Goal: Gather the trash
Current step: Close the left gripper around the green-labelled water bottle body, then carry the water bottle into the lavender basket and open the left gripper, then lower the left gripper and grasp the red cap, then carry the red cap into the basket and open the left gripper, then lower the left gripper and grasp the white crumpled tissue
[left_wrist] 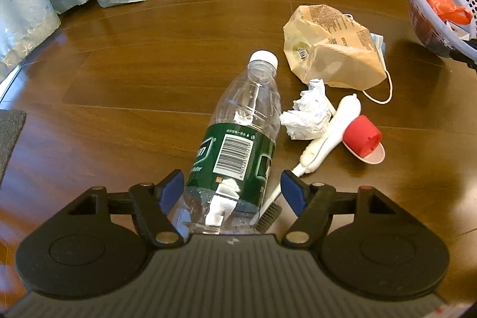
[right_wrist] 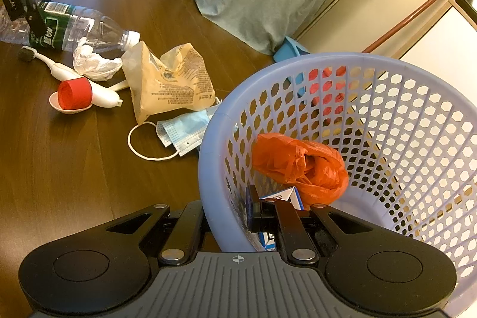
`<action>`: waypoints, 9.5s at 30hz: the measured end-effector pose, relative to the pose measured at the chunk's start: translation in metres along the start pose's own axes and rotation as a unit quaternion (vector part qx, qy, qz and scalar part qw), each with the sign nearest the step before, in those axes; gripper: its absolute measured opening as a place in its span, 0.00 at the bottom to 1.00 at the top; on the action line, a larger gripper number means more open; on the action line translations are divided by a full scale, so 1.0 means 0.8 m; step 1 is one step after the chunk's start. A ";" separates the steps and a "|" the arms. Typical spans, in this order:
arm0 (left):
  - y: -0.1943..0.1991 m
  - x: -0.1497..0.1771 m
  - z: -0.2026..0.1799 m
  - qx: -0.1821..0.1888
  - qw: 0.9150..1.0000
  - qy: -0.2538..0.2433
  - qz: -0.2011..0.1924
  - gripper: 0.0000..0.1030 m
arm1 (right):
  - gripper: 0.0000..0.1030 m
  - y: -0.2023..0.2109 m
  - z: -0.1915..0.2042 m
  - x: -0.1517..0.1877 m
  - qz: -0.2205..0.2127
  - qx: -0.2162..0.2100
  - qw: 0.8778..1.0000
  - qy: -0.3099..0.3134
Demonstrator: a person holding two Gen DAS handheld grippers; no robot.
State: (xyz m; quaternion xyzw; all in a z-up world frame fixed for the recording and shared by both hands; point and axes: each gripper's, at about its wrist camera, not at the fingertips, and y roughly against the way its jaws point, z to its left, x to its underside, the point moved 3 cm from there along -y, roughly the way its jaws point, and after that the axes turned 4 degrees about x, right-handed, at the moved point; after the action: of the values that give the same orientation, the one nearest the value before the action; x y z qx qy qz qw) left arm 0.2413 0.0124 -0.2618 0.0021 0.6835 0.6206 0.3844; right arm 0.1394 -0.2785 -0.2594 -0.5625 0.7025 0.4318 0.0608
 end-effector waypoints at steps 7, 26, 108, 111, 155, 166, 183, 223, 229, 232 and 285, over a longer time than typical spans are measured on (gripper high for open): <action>-0.019 0.002 0.010 -0.005 1.000 0.008 0.013 0.66 | 0.05 0.003 0.002 0.002 0.000 -0.001 1.000 0.003; -0.024 -0.001 -0.003 0.014 0.999 -0.017 0.030 0.64 | 0.06 0.007 0.001 0.001 0.000 -0.003 1.000 0.004; 0.117 -0.167 -0.184 0.278 0.945 -0.145 -0.097 0.58 | 0.06 0.004 -0.001 -0.003 0.000 -0.006 1.000 -0.009; 0.105 -0.182 -0.204 0.284 0.942 -0.149 -0.095 0.59 | 0.06 0.004 -0.002 -0.003 -0.001 -0.006 1.000 -0.010; 0.070 -0.175 -0.139 0.166 0.977 -0.020 -0.133 0.69 | 0.06 0.009 -0.010 -0.001 -0.005 -0.006 0.999 -0.036; 0.032 -0.076 -0.033 0.072 0.995 0.025 -0.065 0.69 | 0.06 0.012 -0.014 0.000 -0.006 -0.007 0.999 -0.038; -0.017 -0.027 -0.119 0.127 0.991 -0.034 -0.022 0.55 | 0.06 0.016 -0.010 0.001 -0.005 -0.006 1.000 -0.030; 0.010 -0.041 -0.121 0.126 0.990 -0.044 -0.043 0.29 | 0.06 0.017 -0.010 0.002 -0.004 -0.005 0.999 -0.032; 0.033 -0.065 -0.128 0.133 0.988 -0.047 -0.069 0.29 | 0.06 0.017 -0.011 0.002 -0.004 -0.005 0.999 -0.032; 0.041 -0.075 -0.134 0.138 0.986 -0.052 -0.079 0.29 | 0.06 0.016 -0.012 0.001 -0.004 -0.005 0.999 -0.034; 0.121 -0.189 -0.153 0.191 0.968 -0.023 -0.161 0.49 | 0.06 0.016 -0.019 -0.002 -0.005 -0.005 0.999 -0.050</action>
State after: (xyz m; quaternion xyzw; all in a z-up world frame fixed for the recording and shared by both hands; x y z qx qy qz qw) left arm 0.2374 -0.1417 -0.1086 -0.0209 0.7718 0.4081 0.4872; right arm 0.1348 -0.2877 -0.2422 -0.5439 0.6936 0.4626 0.0953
